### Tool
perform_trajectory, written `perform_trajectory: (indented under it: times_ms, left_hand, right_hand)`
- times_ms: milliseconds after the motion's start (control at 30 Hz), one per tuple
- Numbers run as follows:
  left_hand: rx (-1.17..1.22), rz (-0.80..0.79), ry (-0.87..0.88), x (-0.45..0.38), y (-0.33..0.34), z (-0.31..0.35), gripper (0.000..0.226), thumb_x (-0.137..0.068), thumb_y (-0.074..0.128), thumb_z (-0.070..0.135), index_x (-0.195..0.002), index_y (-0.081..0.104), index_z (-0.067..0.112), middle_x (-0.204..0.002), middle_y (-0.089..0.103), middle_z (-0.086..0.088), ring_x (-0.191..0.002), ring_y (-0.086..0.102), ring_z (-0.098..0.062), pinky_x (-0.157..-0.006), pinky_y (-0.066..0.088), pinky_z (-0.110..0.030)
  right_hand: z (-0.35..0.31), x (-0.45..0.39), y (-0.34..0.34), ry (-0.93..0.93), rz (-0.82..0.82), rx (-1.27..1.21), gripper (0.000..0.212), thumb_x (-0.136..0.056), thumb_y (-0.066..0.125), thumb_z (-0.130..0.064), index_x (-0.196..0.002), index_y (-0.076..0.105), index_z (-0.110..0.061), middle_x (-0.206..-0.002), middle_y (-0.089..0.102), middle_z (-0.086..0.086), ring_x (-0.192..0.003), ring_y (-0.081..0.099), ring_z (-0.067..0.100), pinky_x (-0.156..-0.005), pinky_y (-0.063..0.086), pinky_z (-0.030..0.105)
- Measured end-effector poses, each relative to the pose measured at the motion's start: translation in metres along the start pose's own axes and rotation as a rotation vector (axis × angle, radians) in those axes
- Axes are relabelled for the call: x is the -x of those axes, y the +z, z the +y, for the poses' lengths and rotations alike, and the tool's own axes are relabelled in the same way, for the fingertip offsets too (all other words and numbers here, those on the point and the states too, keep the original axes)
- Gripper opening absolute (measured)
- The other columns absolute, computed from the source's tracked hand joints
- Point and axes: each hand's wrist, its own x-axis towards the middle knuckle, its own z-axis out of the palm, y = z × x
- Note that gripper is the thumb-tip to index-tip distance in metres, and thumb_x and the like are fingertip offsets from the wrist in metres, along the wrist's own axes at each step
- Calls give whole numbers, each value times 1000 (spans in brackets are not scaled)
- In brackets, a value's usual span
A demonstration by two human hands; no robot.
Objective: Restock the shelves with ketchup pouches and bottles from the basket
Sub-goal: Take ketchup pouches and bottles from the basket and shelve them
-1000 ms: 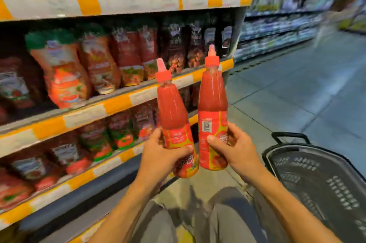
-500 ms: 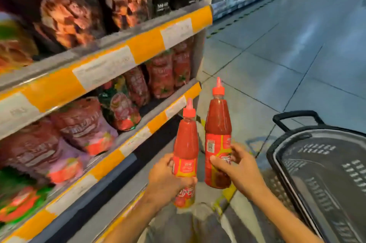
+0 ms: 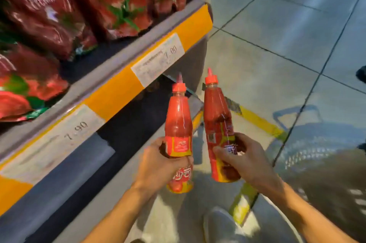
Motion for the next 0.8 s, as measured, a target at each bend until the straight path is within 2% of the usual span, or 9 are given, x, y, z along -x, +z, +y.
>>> perform_trajectory:
  times_ms: [167,233,333,433,467,567,633,700,800]
  left_hand:
    - [98,112,32,-37,-8,-10,39,-63,90,5,-96,72,15,-81,77,2,-70,72,-6,-60,54,-18]
    - [142,136,31,-46,-15,-10,40,-64,91,15,-99,71,20,-83,77,3,-74,74,-11,-67,59,-26]
    - [44,235,53,-75,-26,-11,45,-59,92,37,-97,70,28,-83,77,13,-69,73,-6,-58,53,-19]
    - [97,109,-31,-109,-27,-9,11,-86,75,22,-95,67,21,-107,75,-5,-66,66,-16,-57,49,-20]
    - [121,85,2,-113,-27,-12,12,-88,72,16,-99,67,17,-99,75,-5,-63,66,-12,-55,50,-18]
    - [215,421,155,-121,-27,-10,35,-68,89,18,-92,65,27,-79,71,18,-64,68,3,-57,52,-15]
    - [125,526,231,-120,-33,-9,61,-55,97,29,-107,65,26,-96,72,17,-79,69,3,-69,54,-22]
    - [31,563,219,-127,-36,-12,83,-50,97,40,-124,61,25,-117,70,6,-99,67,-9,-87,55,-35]
    - [-12,597,251,-135,-37,-18,83,-49,94,46,-123,59,30,-120,68,6,-104,65,-12,-95,55,-45]
  right_hand:
    - [4,-42,25,-33,-93,-22,50,-60,78,-61,-98,72,-30,-86,75,-12,-78,71,3,-72,55,28]
    - [-2,-60,35,-78,-121,-19,45,-62,77,-63,-97,72,-35,-88,75,-15,-79,71,1,-71,56,26]
    - [-14,-85,50,-166,-158,-17,45,-68,78,-61,-104,69,-35,-94,74,-16,-87,71,2,-74,57,25]
    - [-22,-108,69,-173,-108,-125,48,-66,85,-52,-105,70,-28,-94,77,-9,-86,74,9,-78,63,35]
    - [-25,-115,75,-175,-103,-158,46,-68,85,-47,-105,72,-24,-92,77,-6,-83,75,12,-78,63,38]
    - [-29,-133,92,-232,-133,-203,37,-78,82,-36,-106,69,-15,-82,76,-1,-73,74,18,-71,62,42]
    - [-28,-145,103,-234,-109,-185,37,-76,82,-38,-106,66,-22,-91,77,-3,-84,74,16,-81,61,43]
    - [-24,-158,113,-223,-88,-169,47,-73,82,-38,-113,63,-22,-102,76,-2,-96,73,17,-91,58,47]
    - [-20,-171,124,-239,-80,-126,60,-77,82,-29,-129,54,-19,-115,72,-1,-106,69,17,-99,54,49]
